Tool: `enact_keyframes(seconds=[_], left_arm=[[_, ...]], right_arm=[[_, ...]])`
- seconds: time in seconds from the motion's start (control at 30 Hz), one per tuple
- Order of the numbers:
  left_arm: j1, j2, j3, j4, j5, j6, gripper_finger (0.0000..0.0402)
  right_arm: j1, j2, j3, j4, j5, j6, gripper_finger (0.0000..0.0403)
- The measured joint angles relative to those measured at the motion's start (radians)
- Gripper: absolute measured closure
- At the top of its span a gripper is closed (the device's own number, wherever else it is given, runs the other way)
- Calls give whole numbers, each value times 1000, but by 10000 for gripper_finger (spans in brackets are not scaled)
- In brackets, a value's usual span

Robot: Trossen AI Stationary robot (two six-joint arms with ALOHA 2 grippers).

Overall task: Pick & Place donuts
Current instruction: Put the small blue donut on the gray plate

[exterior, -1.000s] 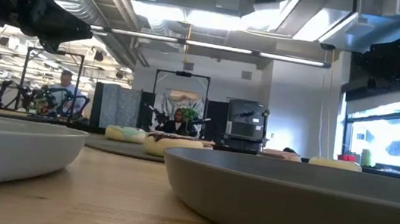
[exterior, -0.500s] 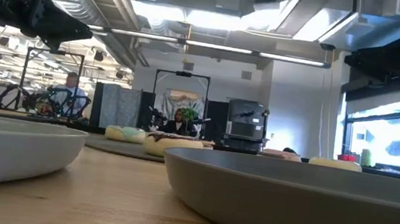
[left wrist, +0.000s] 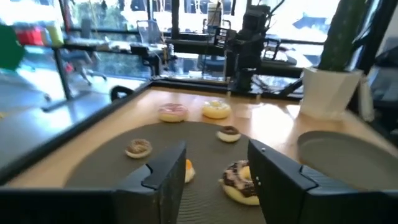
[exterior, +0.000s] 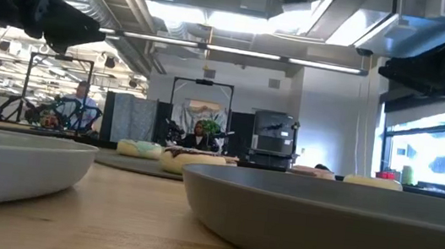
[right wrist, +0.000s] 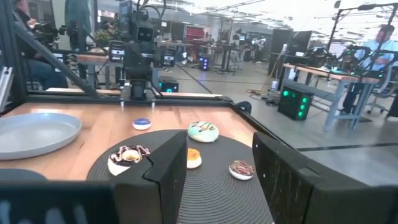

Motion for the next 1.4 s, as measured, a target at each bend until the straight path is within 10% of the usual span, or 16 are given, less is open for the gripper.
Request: enact_keyframes(seconds=[0.57,0.9,1.4], left_arm=[[0,37,0,23,-1,-281,240],[-37,269,34,191,43,-162,257],[-148,820,424,-412,-31,-168,259]], right_arm=[[0,0,0,-1,0,56,220],[0,0,0,-1,0,51,220],[0,0,0,-1,-2,107,220]])
